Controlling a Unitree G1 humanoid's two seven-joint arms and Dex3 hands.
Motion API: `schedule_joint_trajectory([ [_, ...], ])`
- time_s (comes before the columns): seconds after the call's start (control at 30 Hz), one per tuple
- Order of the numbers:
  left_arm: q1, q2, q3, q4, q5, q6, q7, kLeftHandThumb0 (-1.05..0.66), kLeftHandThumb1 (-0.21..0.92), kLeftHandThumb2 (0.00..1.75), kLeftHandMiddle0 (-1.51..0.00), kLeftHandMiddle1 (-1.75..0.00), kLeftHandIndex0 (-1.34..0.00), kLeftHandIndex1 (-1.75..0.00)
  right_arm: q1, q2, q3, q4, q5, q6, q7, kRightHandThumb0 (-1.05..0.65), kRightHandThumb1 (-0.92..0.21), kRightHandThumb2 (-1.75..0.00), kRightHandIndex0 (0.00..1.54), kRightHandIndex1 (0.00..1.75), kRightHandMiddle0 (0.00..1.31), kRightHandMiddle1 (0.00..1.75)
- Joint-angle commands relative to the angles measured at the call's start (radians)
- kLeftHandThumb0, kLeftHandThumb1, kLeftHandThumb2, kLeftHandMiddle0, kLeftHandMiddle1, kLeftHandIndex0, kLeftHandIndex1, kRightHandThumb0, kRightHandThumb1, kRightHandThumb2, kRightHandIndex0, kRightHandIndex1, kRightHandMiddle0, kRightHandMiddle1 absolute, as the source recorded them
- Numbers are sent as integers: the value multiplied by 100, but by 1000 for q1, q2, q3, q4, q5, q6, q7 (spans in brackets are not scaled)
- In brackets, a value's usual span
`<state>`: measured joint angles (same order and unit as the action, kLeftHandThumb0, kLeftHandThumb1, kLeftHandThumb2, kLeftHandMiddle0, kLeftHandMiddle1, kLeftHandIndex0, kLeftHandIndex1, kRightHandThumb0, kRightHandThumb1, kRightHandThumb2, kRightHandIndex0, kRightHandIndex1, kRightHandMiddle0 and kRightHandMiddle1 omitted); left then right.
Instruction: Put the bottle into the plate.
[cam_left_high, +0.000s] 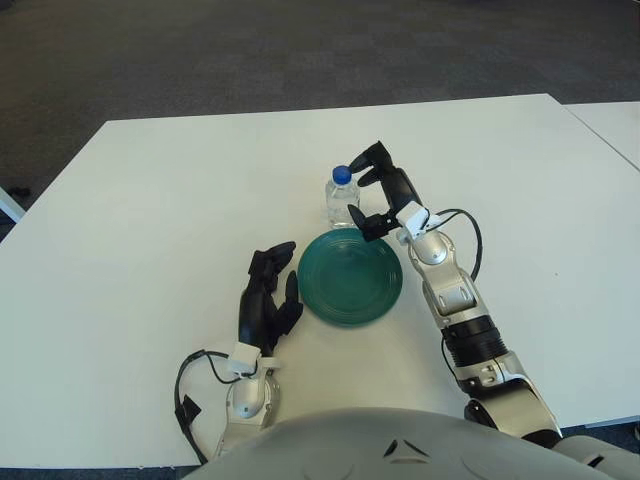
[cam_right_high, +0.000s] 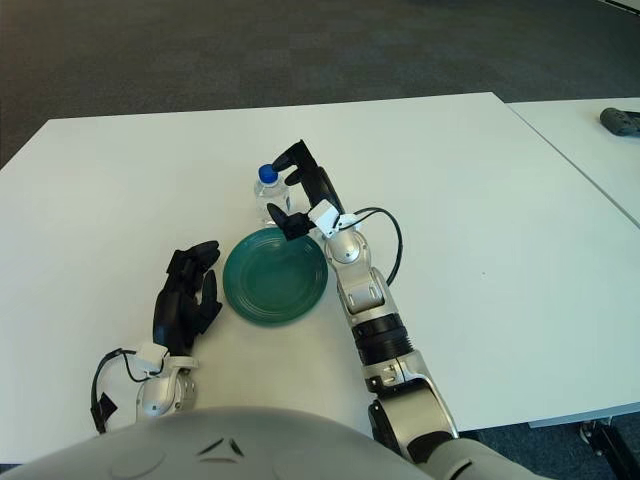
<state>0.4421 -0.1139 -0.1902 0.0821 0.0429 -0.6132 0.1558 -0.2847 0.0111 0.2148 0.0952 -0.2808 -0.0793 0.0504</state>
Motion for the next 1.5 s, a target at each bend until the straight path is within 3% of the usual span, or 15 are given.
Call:
schedule_joint_trajectory([
  [0.0, 18, -72, -20, 230, -21, -23, -3, -63, 92, 63, -63, -88, -26, -109, 11, -5, 0, -26, 25, 48, 26, -52, -19, -146, 126, 175, 71, 175],
  [0.57, 16, -68, -14, 240, -22, -36, 2, -68, 92, 65, -58, -85, -23, -108, 11, -7, -15, 4, 90, 30, 72, -52, -20, -146, 123, 175, 70, 175],
  [0.6, 14, -67, -14, 243, -21, -36, 0, -68, 92, 65, -58, -85, -23, -108, 10, -12, -13, 7, 101, 28, 92, -50, -24, -140, 118, 175, 67, 175],
  [0.63, 12, -66, -14, 244, -20, -37, 0, -69, 92, 65, -59, -85, -24, -108, 9, -16, -12, 10, 110, 27, 107, -47, -36, -125, 89, 175, 58, 175],
  [0.67, 11, -65, -15, 245, -19, -38, -2, -69, 92, 65, -59, -85, -24, -108, 7, -25, -8, 12, 120, 26, 131, -46, -40, -120, 79, 175, 54, 175],
  [0.73, 10, -63, -17, 243, -18, -37, -3, -69, 92, 66, -59, -86, -24, -108, 3, -43, 0, 15, 131, 25, 172, -64, -68, -74, 43, 139, 25, 160],
  [0.83, 9, -62, -18, 243, -16, -36, -3, -68, 92, 67, -59, -85, -23, -107, -3, -64, 9, 21, 136, 18, 212, -88, -84, -50, 24, 93, 8, 127],
  [0.87, 10, -61, -18, 242, -15, -33, -3, -68, 92, 67, -59, -85, -23, -107, -8, -80, 16, 28, 132, 10, 233, -90, -86, -48, 22, 86, 7, 123],
  [0.93, 12, -60, -18, 240, -16, -27, -4, -68, 92, 68, -59, -84, -23, -107, -17, -110, 29, 44, 122, -8, 268, -99, -90, -49, 15, 53, 3, 94],
  [1.03, 15, -59, -15, 240, -21, -24, -4, -70, 92, 69, -58, -84, -21, -106, -31, -141, 44, 70, 103, -36, 297, -103, -91, -56, 7, 21, 1, 51],
  [1.17, 8, -58, -3, 262, -29, -32, -4, -72, 92, 69, -57, -82, -20, -105, -41, -157, 55, 90, 91, -62, 310, -104, -92, -60, 2, 4, 0, 20],
  [1.27, 6, -59, -1, 266, -25, -32, 2, -73, 92, 69, -56, -82, -20, -105, -47, -166, 62, 103, 87, -78, 315, -105, -92, -61, 0, 1, 0, 9],
  [1.47, 1, -56, 5, 279, -6, -35, 21, -74, 92, 68, -57, -81, -19, -106, -58, -180, 74, 127, 86, -98, 330, -105, -92, -61, 0, 0, 0, 1],
])
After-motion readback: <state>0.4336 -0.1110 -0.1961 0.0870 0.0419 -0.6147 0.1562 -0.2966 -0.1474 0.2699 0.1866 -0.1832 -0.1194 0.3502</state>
